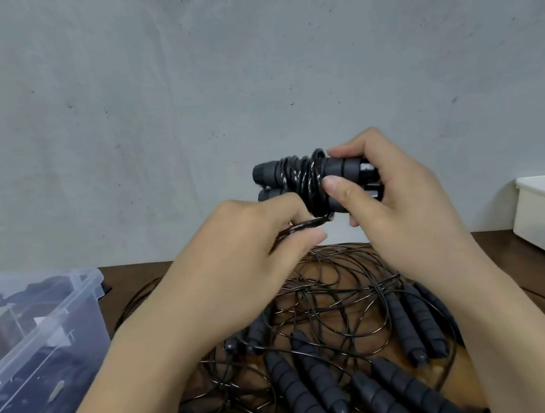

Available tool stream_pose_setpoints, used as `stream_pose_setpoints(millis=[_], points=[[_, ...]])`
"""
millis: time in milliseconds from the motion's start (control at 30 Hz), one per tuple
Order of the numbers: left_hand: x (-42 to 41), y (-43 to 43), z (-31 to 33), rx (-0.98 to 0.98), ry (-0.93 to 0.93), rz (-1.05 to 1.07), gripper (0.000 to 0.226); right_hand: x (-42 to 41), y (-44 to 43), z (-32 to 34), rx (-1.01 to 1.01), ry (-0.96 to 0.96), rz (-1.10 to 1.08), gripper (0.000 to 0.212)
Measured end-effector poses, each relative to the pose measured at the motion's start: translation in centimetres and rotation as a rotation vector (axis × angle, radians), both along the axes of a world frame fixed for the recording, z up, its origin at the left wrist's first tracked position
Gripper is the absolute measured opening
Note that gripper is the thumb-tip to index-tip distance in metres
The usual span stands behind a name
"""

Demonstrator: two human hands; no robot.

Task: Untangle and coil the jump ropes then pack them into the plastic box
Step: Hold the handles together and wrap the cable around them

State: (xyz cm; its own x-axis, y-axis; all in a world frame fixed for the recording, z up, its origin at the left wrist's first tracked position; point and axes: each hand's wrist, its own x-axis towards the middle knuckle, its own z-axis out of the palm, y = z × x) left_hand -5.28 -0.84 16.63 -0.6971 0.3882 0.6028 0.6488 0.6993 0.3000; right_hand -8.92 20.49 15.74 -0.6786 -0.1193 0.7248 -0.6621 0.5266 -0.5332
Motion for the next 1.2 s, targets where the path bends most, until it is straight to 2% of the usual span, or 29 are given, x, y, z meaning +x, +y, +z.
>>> stream_pose_setpoints(millis=[167,367,533,633,800,967,1033,1100,1133,1200], points=[[-0.8,-1.6,0.6,0.168,0.147,-0.02,0.02,0.6,-0.5,0.0,0.107,-0.256,0.193,0.016],[-1.7,-2.9,0.6,0.251,0.107,-0.126,0.015,1.6,0.0,0.6,0.14,-0.377,0.364,0.014],[-2.7,-3.0,-0.1,0.338,-0.002,-0.165,0.016,2.5,0.6,1.1,0.237,-0.501,0.506,0.013],[-3.0,-3.2,-0.3,0.434,-0.089,-0.209,0.014,3.2,0.7,1.6,0.147,-0.549,0.61,0.015],[-4.4,-2.9,-1.2,0.45,-0.13,-0.171,0.016,3.1,0.3,1.5,0.053,-0.481,0.523,0.016],[-6.0,-2.8,-3.1,0.544,-0.301,-0.114,0.027,2.7,-0.2,1.1,-0.104,-0.411,0.534,0.015],[-5.9,-2.3,-3.4,0.434,-0.29,0.059,0.032,2.5,-0.6,1.0,-0.184,-0.344,0.54,0.015],[-5.1,-1.2,-3.0,0.289,-0.339,0.14,0.04,2.0,-0.9,0.8,-0.283,-0.27,0.545,0.016],[-4.8,-0.4,-2.8,0.267,-0.386,0.11,0.046,1.9,-1.1,0.8,-0.345,-0.238,0.541,0.015],[-4.1,0.9,-2.6,0.384,-0.466,-0.045,0.054,1.4,-1.3,0.6,-0.425,-0.152,0.486,0.015]])
